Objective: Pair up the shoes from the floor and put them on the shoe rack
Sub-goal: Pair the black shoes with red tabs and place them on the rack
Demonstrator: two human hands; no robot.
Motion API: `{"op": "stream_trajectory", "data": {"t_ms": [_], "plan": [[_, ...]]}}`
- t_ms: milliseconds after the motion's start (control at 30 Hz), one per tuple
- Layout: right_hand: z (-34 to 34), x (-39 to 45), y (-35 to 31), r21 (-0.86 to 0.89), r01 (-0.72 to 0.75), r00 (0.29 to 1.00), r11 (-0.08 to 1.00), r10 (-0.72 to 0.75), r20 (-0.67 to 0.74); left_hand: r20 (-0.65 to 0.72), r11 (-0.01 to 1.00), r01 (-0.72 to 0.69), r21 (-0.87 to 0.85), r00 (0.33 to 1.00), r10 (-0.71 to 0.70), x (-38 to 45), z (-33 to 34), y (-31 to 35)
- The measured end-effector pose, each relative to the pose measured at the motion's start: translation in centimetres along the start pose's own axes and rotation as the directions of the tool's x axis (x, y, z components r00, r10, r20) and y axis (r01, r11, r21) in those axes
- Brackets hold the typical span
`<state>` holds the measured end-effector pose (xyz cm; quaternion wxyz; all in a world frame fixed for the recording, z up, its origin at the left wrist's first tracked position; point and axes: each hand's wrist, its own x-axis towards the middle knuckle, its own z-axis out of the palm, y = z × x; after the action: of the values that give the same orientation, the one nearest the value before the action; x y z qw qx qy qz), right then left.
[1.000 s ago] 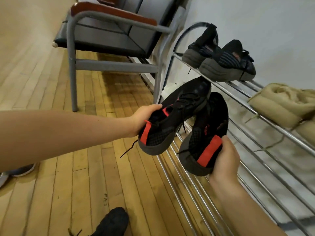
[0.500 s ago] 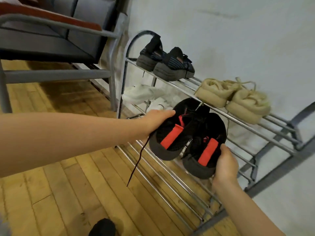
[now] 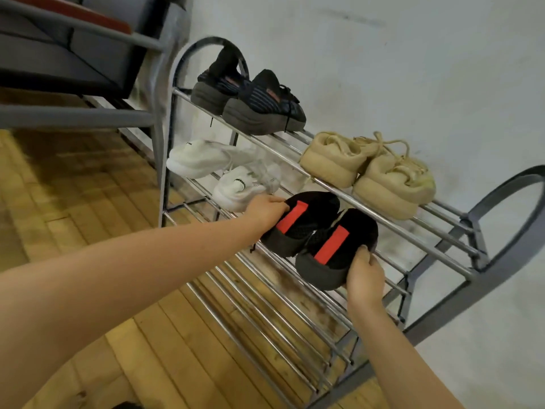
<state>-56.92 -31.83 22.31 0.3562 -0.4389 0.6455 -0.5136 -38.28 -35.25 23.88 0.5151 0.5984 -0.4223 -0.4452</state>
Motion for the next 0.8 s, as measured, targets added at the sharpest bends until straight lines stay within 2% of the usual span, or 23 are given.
{"op": "stream_trajectory", "data": {"t_ms": [67, 233, 333, 433, 567, 733, 800], "plan": [[0.2, -0.1, 0.1, -0.036, 0.038, 0.999, 0.999, -0.039, -0.028, -0.008, 0.999, -0.048, 0.007, 0.999, 0.048, 0.0, 0.1, -0.3], [-0.7, 0.7, 0.2, -0.131, 0.045, 0.999, 0.990, -0.041, 0.031, 0.024, 0.988, -0.109, 0.110, 0.994, 0.107, -0.1, -0.7, -0.5], [-1.0, 0.7, 0.3, -0.210, 0.077, 0.997, 0.975, -0.070, 0.039, 0.060, 0.926, -0.203, 0.318, 0.979, 0.194, -0.2, -2.6, -0.8], [-1.0, -0.4, 0.1, -0.211, 0.207, 0.972, 0.955, -0.225, -0.062, 0.037, 0.834, -0.253, 0.491, 0.962, 0.270, -0.3, -4.9, -1.7], [0.0, -1.8, -0.5, -0.229, 0.302, 0.940, 0.925, -0.329, -0.088, -0.001, 0.826, -0.242, 0.508, 0.960, 0.281, 0.3, -6.8, -2.0], [0.2, -1.5, 0.0, -0.297, 0.296, 0.943, 0.908, -0.326, -0.058, -0.027, 0.818, -0.228, 0.528, 0.958, 0.284, 0.9, -6.8, -1.3], [-0.3, -1.5, 0.1, -0.332, 0.302, 0.932, 0.894, -0.351, -0.096, -0.016, 0.830, -0.231, 0.507, 0.961, 0.277, 0.8, -6.5, -1.4]]}}
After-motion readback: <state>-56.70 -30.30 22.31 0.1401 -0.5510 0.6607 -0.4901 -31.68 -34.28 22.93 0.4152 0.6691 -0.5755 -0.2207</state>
